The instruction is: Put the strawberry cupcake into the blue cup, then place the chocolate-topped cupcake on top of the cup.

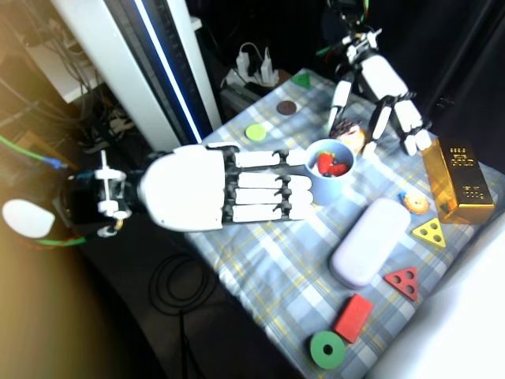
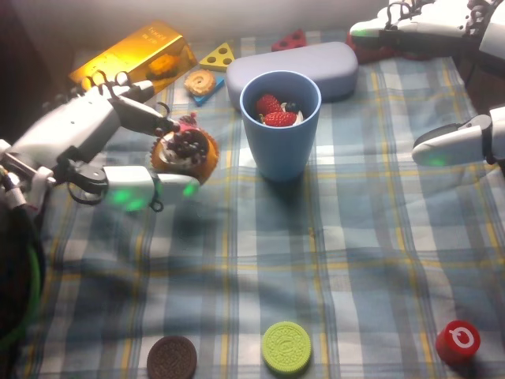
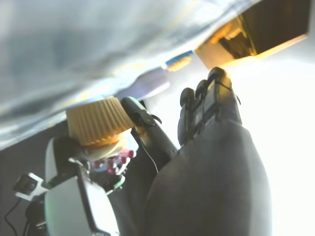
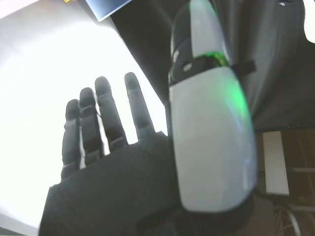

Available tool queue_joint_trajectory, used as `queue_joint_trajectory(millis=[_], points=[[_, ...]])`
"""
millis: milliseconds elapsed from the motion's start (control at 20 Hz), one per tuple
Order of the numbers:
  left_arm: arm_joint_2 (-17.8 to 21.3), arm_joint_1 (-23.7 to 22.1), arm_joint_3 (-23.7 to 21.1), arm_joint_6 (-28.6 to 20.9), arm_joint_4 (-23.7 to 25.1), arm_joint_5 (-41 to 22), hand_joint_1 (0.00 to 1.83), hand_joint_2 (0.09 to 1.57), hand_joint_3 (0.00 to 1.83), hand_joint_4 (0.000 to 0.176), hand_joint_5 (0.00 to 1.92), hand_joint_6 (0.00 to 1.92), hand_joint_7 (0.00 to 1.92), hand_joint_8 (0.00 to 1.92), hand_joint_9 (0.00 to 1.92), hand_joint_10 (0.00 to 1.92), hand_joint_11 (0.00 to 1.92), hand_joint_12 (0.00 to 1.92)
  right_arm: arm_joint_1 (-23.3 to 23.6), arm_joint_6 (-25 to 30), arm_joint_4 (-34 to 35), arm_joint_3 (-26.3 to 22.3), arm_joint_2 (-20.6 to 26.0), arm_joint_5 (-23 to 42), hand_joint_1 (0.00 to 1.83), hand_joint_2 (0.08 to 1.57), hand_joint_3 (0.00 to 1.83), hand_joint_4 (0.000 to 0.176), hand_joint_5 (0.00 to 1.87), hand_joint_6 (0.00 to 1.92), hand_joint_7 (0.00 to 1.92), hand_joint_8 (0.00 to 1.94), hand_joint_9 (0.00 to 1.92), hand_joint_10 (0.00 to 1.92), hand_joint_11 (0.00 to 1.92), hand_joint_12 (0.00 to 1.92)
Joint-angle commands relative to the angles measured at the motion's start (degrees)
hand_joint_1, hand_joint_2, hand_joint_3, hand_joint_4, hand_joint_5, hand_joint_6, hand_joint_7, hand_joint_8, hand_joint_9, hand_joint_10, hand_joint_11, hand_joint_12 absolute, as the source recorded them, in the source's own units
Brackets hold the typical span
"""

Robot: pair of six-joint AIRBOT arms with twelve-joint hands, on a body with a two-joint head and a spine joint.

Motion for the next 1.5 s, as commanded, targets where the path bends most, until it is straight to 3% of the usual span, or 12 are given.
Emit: queue_joint_trajectory(millis=[0, 100, 350, 400, 450, 500, 600, 700, 850, 900, 950, 1450], points=[[0.8, -0.9, -0.5, -0.4, 1.4, -7.7, 1.03, 0.99, 0.01, 0.172, 1.17, 0.48, 0.25, 0.00, 0.00, 0.01, 0.00, 0.00, 0.4, 0.3, 2.9, 0.1, -0.1, 6.2, 0.45, 0.98, 0.00, 0.091, 0.14, 0.00, 0.27, 0.00, 0.19, 0.00, 0.10, 0.07], [2.1, -1.0, -1.7, -0.4, 1.9, -9.3, 1.02, 1.08, 0.00, 0.176, 1.02, 0.90, 0.24, 0.00, 0.00, 0.00, 0.00, 0.00, 0.4, 0.3, 2.9, 0.1, -0.1, 6.2, 0.48, 0.99, 0.00, 0.110, 0.13, 0.00, 0.26, 0.00, 0.17, 0.00, 0.07, 0.06], [3.5, -1.6, -3.2, -0.4, 2.9, -11.5, 1.00, 1.10, 0.00, 0.176, 0.98, 0.97, 0.25, 0.00, 0.00, 0.00, 0.00, 0.00, 0.4, 0.3, 2.9, 0.1, -0.1, 6.2, 0.50, 1.01, 0.01, 0.085, 0.12, 0.00, 0.25, 0.00, 0.14, 0.00, 0.04, 0.05], [3.8, -1.8, -3.5, -0.4, 3.2, -12.1, 0.75, 1.01, 0.00, 0.176, 0.93, 0.38, 0.23, 0.00, 0.00, 0.00, 0.00, 0.00, 0.3, 0.3, 2.9, 0.2, -0.1, 6.1, 0.51, 1.00, 0.00, 0.092, 0.13, 0.00, 0.26, 0.00, 0.16, 0.01, 0.06, 0.06], [3.9, -1.9, -3.7, -0.4, 3.4, -12.5, 0.69, 0.99, 0.00, 0.176, 0.94, 0.12, 0.22, 0.00, 0.00, 0.00, 0.00, 0.00, 0.3, 0.3, 2.9, 0.2, -0.1, 6.1, 0.51, 0.99, 0.00, 0.106, 0.13, 0.00, 0.26, 0.00, 0.16, 0.01, 0.05, 0.05], [4.0, -2.2, -3.8, -0.4, 3.6, -12.9, 0.95, 1.06, 0.01, 0.176, 1.01, 0.73, 0.22, 0.03, 0.00, 0.00, 0.00, 0.00, 0.3, 0.3, 2.9, 0.2, -0.1, 6.1, 0.50, 0.98, 0.00, 0.099, 0.13, 0.00, 0.25, 0.00, 0.14, 0.00, 0.04, 0.05], [4.1, -2.3, -3.9, -0.4, 3.7, -13.5, 1.00, 1.10, 0.00, 0.176, 0.98, 0.96, 0.23, 0.01, 0.00, 0.00, 0.00, 0.00, 0.3, 0.3, 3.0, 0.3, -0.2, 6.1, 0.52, 0.99, 0.00, 0.089, 0.13, 0.00, 0.26, 0.01, 0.16, 0.01, 0.05, 0.05], [4.1, -2.7, -4.0, -0.4, 4.0, -13.9, 0.84, 0.95, 0.00, 0.165, 0.99, 0.13, 0.27, 0.00, 0.00, 0.00, 0.00, 0.00, 0.3, 0.3, 3.0, 0.3, -0.2, 6.1, 0.50, 0.99, 0.00, 0.088, 0.13, 0.00, 0.26, 0.01, 0.15, 0.00, 0.05, 0.06], [4.1, -3.3, -3.9, -0.4, 4.4, -14.1, 0.83, 0.93, 0.00, 0.175, 1.01, 0.00, 0.25, 0.00, 0.00, 0.00, 0.00, 0.00, 0.3, 0.3, 3.0, 0.3, -0.2, 6.1, 0.52, 0.99, 0.00, 0.093, 0.14, 0.00, 0.25, 0.00, 0.13, 0.00, 0.02, 0.04], [4.1, -3.5, -3.9, -0.4, 4.6, -14.2, 1.01, 1.01, 0.00, 0.176, 1.11, 0.55, 0.23, 0.04, 0.00, 0.00, 0.00, 0.00, 0.3, 0.3, 3.0, 0.3, -0.2, 6.1, 0.53, 0.99, 0.00, 0.092, 0.13, 0.00, 0.24, 0.00, 0.12, 0.00, 0.00, 0.04], [4.1, -4.0, -3.9, -0.4, 4.9, -14.2, 1.03, 1.05, 0.01, 0.176, 1.09, 0.76, 0.23, 0.02, 0.00, 0.00, 0.00, 0.00, 0.3, 0.3, 3.0, 0.3, -0.2, 6.1, 0.54, 1.00, 0.00, 0.095, 0.14, 0.01, 0.25, 0.01, 0.15, 0.01, 0.02, 0.05], [2.9, -8.3, -2.8, -0.4, 7.3, -13.8, 1.05, 1.05, 0.00, 0.176, 1.09, 0.79, 0.28, 0.01, 0.00, 0.00, 0.00, 0.00, 0.3, 0.3, 3.0, 0.4, -0.3, 6.1, 0.53, 1.00, 0.00, 0.083, 0.14, 0.00, 0.22, 0.00, 0.15, 0.00, 0.06, 0.07]])
